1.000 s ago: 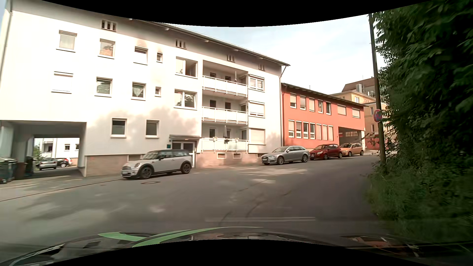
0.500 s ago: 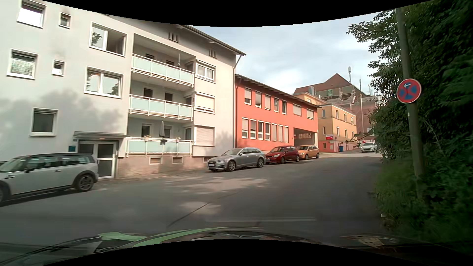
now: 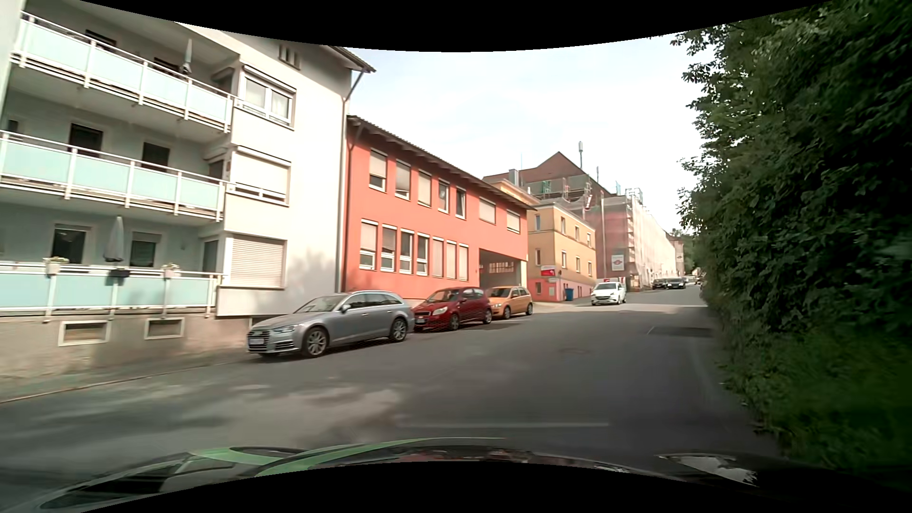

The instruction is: Follow the waypoints while adhering to traffic rules and regulations

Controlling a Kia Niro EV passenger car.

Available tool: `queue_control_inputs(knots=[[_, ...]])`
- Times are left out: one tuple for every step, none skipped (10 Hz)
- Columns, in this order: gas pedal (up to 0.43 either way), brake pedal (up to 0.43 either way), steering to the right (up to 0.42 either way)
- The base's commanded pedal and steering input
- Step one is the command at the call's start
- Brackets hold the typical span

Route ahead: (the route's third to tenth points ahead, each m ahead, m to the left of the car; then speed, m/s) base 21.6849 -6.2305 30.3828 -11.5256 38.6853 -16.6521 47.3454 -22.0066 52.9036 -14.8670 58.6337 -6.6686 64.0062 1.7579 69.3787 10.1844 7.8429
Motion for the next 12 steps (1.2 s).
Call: queue_control_inputs(knots=[[0.157,0.0,0.25],[0.189,0.0,0.249],[0.22,0.0,0.245],[0.22,0.0,0.236],[0.22,0.0,0.226],[0.228,0.0,0.21],[0.24,0.0,0.19],[0.24,0.0,0.173],[0.24,0.0,0.152],[0.248,0.0,0.133],[0.248,0.0,0.125],[0.248,0.0,0.12]])
